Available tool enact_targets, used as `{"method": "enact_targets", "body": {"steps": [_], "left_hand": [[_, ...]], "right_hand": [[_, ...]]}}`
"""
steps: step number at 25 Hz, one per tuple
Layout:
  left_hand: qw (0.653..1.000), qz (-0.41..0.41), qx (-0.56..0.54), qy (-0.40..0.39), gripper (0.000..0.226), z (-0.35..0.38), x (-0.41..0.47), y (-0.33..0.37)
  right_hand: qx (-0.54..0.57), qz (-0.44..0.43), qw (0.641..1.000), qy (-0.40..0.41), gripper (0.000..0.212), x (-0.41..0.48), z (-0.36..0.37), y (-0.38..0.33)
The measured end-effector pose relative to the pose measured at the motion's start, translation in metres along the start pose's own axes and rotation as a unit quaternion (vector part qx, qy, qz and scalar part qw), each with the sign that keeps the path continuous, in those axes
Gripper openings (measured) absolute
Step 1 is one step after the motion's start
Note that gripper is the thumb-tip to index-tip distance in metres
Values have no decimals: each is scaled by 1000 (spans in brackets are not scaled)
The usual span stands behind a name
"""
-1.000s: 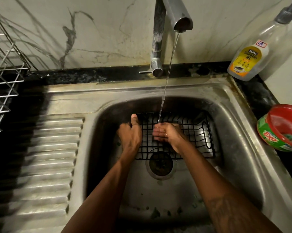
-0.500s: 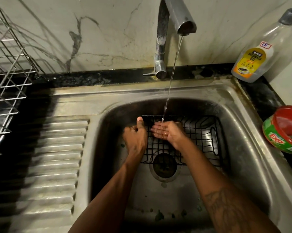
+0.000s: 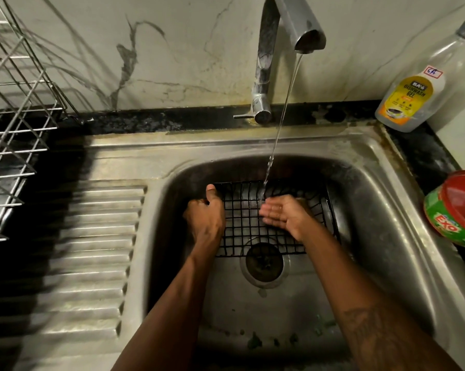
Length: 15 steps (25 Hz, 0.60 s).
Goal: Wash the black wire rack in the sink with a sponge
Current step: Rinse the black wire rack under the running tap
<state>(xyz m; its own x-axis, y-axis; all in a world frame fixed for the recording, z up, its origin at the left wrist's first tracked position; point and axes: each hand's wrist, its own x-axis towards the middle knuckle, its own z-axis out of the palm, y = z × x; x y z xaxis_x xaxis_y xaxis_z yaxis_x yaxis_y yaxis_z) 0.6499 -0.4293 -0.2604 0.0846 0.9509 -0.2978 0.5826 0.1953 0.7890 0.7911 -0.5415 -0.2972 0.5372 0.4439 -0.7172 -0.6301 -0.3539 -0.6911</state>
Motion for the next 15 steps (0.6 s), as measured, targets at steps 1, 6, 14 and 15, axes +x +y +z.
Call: {"method": "enact_targets", "body": {"steps": [1, 6, 14, 15], "left_hand": [[1000, 3, 5, -2, 62, -2, -1, 1], [1000, 21, 18, 6, 59, -11, -6, 3], [1000, -20, 6, -15, 58, -9, -9, 3], [1000, -17, 5, -13, 59, -10, -8, 2]], "right_hand": [[-80, 41, 995, -40, 18, -9, 3, 4], [-112, 31, 993, 10, 20, -20, 14, -2], [-485, -106, 849, 181, 103, -25, 63, 26], [-510, -78, 846, 135, 106, -29, 70, 26]]}}
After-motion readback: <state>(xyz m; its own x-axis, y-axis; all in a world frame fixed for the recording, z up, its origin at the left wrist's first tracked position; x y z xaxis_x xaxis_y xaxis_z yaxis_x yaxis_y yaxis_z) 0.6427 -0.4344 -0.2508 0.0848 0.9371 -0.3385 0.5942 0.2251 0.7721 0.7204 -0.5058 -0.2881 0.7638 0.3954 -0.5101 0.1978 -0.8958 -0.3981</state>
